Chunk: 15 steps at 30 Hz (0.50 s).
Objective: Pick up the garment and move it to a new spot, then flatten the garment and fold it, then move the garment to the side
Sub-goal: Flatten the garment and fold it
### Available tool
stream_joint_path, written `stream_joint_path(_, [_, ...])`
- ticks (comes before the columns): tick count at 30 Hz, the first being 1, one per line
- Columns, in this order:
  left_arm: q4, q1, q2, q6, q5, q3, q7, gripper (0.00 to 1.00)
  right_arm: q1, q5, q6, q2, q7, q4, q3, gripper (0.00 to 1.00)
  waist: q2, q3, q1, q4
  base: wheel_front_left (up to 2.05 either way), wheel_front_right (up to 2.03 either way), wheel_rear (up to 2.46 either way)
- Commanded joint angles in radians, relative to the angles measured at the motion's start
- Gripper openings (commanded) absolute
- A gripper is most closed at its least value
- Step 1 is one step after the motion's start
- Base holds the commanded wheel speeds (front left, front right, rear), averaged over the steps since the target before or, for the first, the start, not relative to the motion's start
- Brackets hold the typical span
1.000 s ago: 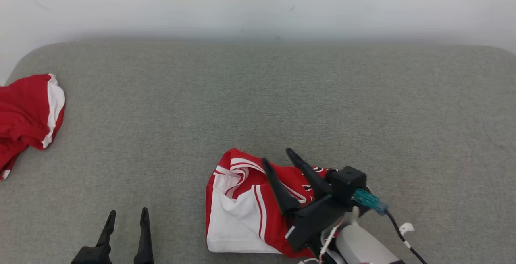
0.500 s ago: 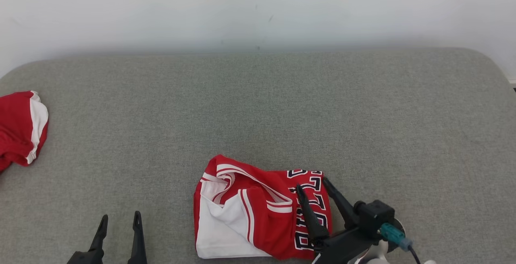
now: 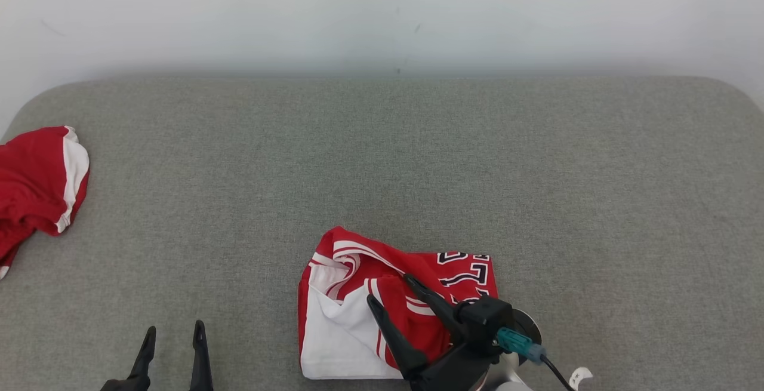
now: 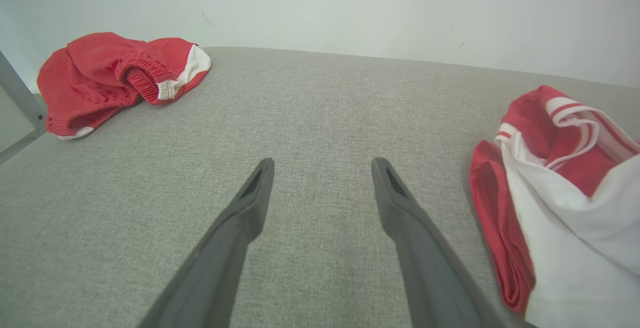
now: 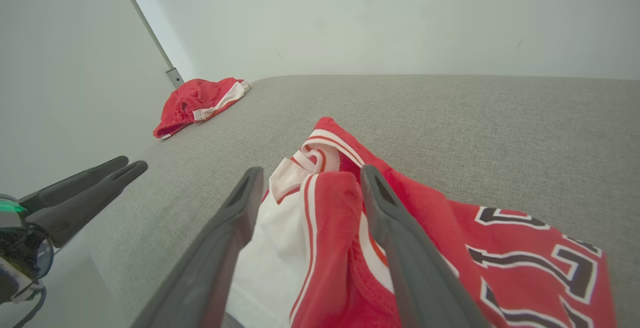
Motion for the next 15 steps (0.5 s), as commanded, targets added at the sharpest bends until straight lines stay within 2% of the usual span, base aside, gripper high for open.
stream_joint_path(1, [0.002,0.004,-0.001,0.004,-0.004,0.0,-0.003,1.0,-0.011,0.01,-0.003,0.0,0.014,0.008,0.008,1.0,0.0,0.002,0.0001,0.002,0.0,0.0,0.0])
stream_joint_path(12, [0.004,-0.003,-0.001,0.008,-0.017,-0.004,-0.003,1.0,-0.034,0.002,-0.003,0.0,0.13,0.042,0.001,1.0,0.0,0.013,0.0001,0.012,0.0,0.0,0.0])
stream_joint_path(14, [0.004,-0.004,-0.001,0.009,-0.019,-0.003,-0.003,1.0,-0.03,0.005,-0.003,0.0,0.151,0.041,0.007,0.91,0.0,0.015,0.0001,0.011,0.0,0.0,0.0])
stream_joint_path(15, [0.004,-0.005,-0.001,0.008,-0.02,-0.003,-0.003,1.0,-0.03,0.006,-0.003,0.0,0.154,0.037,0.007,0.79,0.0,0.017,0.0001,0.01,0.0,0.0,0.0])
